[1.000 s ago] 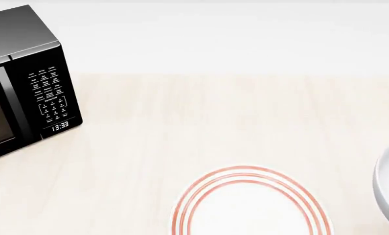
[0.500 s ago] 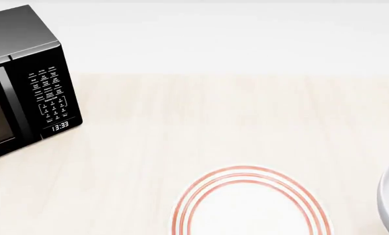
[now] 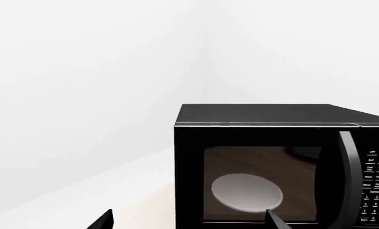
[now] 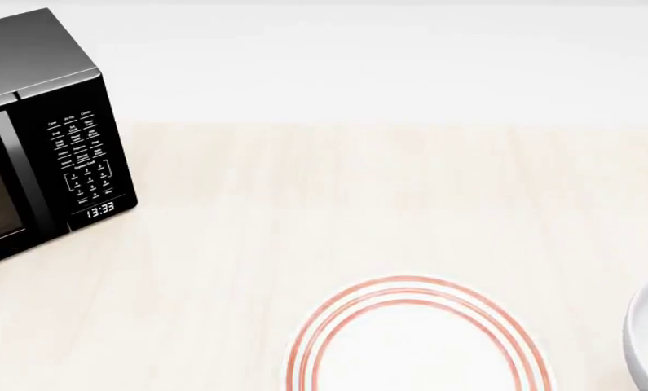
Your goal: Put the white bowl to the right of the plate.
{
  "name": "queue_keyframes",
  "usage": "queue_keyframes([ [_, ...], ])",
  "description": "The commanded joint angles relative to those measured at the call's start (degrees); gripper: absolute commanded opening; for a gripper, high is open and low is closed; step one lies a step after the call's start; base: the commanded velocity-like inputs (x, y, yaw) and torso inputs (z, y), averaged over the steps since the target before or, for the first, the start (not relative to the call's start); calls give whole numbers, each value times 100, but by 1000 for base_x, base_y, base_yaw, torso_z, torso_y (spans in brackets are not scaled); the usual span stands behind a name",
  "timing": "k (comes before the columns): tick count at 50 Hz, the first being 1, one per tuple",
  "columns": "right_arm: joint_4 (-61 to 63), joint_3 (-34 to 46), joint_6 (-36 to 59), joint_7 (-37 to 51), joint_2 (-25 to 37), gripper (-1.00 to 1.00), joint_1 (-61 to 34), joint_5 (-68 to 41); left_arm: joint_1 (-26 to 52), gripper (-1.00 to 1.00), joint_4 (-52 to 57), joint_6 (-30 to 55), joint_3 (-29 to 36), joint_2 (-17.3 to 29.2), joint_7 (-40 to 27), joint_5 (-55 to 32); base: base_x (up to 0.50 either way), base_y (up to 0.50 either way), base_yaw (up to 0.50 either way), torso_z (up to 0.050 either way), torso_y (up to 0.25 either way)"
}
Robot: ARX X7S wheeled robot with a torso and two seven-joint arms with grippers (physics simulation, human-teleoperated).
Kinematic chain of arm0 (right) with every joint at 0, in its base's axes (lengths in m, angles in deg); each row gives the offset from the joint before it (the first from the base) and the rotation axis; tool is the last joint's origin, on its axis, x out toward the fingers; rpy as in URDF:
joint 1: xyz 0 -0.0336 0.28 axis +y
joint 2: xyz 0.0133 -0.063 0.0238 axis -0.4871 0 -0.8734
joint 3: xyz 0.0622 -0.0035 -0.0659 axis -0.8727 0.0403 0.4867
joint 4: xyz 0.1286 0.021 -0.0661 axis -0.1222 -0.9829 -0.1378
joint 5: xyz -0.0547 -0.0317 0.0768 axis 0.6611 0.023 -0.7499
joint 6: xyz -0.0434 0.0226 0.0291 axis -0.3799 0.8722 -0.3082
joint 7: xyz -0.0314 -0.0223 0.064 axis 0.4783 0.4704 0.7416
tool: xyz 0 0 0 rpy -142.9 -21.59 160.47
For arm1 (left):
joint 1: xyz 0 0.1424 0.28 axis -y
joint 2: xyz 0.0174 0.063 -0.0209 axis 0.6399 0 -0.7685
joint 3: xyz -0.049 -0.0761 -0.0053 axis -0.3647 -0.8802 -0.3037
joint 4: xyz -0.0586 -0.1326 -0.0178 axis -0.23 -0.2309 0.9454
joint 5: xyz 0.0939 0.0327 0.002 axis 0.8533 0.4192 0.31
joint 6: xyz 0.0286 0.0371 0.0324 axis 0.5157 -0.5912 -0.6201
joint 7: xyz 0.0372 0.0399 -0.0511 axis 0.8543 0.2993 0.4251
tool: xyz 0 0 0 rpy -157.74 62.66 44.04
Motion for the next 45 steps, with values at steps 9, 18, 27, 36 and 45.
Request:
queue_keyframes([
  [9,18,-176,-239,-180,4,-100,0,116,-10,100,13,-6,13,28,-20,-24,0,0,0,0,0],
  [18,139,-202,-360,-96,41,100,-33,212,-21,100,8,-26,6,34,-29,-37,0,0,0,0,1],
  [27,361,-261,-462,-26,154,100,-73,257,-49,100,46,-24,7,43,-44,-47,0,0,0,0,0],
  [36,889,-334,-674,252,385,100,-214,485,-58,100,52,-37,20,49,-55,-49,0,0,0,0,0],
  [45,1928,-540,-884,935,872,100,-739,1223,-70,100,64,-39,17,59,-58,-74,0,0,0,0,0],
])
